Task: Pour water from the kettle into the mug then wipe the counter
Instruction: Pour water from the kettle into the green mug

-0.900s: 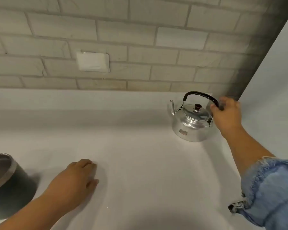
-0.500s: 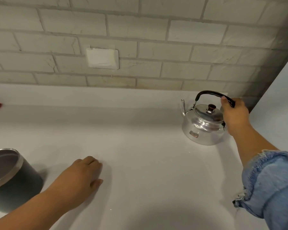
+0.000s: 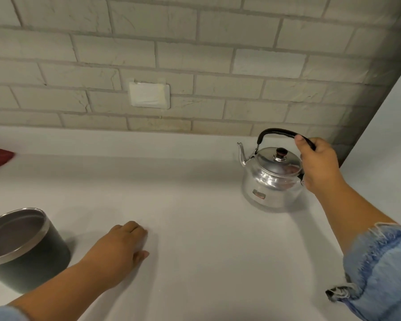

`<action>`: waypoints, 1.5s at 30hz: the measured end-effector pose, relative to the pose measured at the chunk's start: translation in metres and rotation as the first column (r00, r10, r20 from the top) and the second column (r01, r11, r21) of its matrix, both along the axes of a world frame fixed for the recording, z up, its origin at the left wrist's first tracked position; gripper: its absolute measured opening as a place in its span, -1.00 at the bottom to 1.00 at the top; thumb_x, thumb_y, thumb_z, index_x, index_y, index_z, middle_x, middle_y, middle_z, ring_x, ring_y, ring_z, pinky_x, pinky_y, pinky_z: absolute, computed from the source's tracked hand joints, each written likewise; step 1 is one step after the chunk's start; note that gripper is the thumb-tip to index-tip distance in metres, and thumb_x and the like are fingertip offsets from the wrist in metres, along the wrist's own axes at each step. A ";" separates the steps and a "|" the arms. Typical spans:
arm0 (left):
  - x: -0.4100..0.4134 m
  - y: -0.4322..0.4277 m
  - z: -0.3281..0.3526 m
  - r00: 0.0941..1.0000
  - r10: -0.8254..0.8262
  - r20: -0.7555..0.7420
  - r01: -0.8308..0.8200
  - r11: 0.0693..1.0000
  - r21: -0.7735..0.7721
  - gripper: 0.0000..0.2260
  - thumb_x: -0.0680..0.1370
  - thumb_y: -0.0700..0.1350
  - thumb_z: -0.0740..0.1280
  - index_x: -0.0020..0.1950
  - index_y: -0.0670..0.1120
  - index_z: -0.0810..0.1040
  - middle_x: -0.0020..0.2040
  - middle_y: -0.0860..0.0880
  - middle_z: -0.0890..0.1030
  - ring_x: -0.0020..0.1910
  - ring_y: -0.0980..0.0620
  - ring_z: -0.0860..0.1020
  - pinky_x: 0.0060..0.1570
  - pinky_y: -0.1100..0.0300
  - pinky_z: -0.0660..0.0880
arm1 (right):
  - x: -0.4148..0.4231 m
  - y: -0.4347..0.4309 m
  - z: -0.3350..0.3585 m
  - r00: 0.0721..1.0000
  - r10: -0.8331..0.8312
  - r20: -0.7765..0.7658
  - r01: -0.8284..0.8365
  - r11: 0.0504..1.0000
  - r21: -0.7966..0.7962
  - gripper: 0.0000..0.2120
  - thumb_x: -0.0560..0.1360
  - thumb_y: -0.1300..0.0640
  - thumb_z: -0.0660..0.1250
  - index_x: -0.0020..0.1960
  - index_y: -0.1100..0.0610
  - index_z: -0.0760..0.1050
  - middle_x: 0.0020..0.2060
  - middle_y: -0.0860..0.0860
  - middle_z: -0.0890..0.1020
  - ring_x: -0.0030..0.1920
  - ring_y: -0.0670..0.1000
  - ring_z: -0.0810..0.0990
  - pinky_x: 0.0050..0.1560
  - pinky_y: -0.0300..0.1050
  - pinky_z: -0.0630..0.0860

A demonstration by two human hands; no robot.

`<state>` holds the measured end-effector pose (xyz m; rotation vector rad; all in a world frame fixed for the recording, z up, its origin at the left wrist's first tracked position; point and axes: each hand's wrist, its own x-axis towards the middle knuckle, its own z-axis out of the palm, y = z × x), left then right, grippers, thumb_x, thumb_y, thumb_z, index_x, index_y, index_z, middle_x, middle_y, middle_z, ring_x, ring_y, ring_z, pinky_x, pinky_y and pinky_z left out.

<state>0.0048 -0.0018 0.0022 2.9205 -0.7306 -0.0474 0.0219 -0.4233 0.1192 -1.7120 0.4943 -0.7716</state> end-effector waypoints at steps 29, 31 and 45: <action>-0.061 0.210 0.065 0.846 0.492 -0.203 -0.487 0.562 -0.669 -0.75 0.53 -0.06 0.33 0.18 0.15 0.56 0.18 0.06 0.62 0.12 0.06 0.54 0.10 0.15 0.40 | -0.074 0.298 0.066 0.830 0.555 0.058 -0.556 0.831 0.003 -0.52 0.13 -0.28 0.46 -0.25 0.12 0.54 -0.55 -0.16 0.31 -0.51 -0.12 0.25 -0.41 -0.24 0.27; -0.058 0.209 0.064 0.864 0.483 -0.141 -0.451 0.623 -0.639 -0.74 0.52 -0.14 0.35 0.20 0.05 0.58 0.16 0.05 0.63 0.06 0.04 0.57 0.09 0.19 0.43 | -0.076 0.310 0.066 0.830 0.556 0.035 -0.555 0.831 -0.034 -0.50 0.12 -0.31 0.46 -0.26 0.11 0.54 -0.55 -0.16 0.32 -0.51 -0.13 0.26 -0.37 -0.20 0.27; -0.036 0.215 0.067 0.937 0.330 0.111 -0.285 0.910 -0.301 -0.71 0.58 -0.12 0.23 0.28 0.05 0.54 0.31 0.11 0.51 0.15 0.09 0.54 0.15 0.29 0.43 | -0.088 0.354 0.071 0.877 0.479 -0.037 -0.479 0.866 -0.144 -0.55 0.24 -0.20 0.48 -0.23 0.19 0.52 -0.61 -0.19 0.34 -0.58 -0.17 0.30 -0.37 -0.23 0.25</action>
